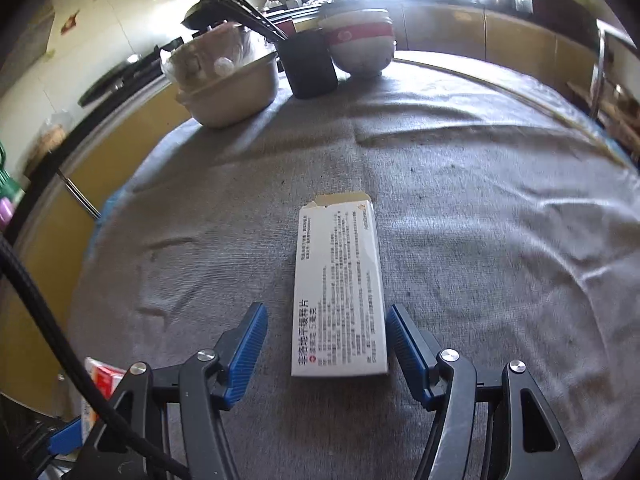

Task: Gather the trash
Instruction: 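Grasp the white medicine box with the right tool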

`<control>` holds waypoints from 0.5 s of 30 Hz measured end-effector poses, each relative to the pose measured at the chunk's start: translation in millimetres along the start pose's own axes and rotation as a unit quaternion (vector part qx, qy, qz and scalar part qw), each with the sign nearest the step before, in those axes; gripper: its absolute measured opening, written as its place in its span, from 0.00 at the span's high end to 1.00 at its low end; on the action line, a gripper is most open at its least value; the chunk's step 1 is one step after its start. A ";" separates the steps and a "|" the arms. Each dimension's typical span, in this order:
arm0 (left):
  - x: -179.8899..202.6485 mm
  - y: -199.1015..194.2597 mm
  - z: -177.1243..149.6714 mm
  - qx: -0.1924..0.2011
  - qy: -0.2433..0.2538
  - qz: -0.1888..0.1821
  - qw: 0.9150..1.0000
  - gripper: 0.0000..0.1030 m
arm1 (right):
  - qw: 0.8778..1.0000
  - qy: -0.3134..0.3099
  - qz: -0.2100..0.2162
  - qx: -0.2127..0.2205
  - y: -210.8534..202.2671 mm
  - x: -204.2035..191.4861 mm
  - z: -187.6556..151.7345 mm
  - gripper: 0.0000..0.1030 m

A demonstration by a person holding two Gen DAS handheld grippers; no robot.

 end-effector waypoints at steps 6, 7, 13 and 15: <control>3.1 -0.4 -0.6 0.000 0.004 -0.001 1.000 0.52 | 0.999 -0.041 -0.005 0.008 -5.5 -5.5 -7.2 0.51; 4.2 -1.1 -0.9 0.001 0.006 -0.001 1.000 0.52 | 0.999 -0.041 -0.004 0.010 -8.2 -4.6 -8.6 0.51; 16.5 -8.9 -4.7 0.007 0.024 0.000 1.000 0.52 | 0.999 -0.033 0.020 0.020 -45.2 5.9 -23.9 0.51; 22.5 -12.1 -7.6 0.008 0.031 -0.003 0.999 0.52 | 0.999 -0.028 0.027 0.024 -58.3 10.1 -29.0 0.51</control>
Point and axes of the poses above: each gripper's, at about its wrist camera, not at the fingertips, and y roughly the way its jaws point, x to its right, z to its top, the point moved 1 cm from there along y, roughly the way its jaws point, and after that the axes turned 14 degrees about x, right-handed, at the moved point
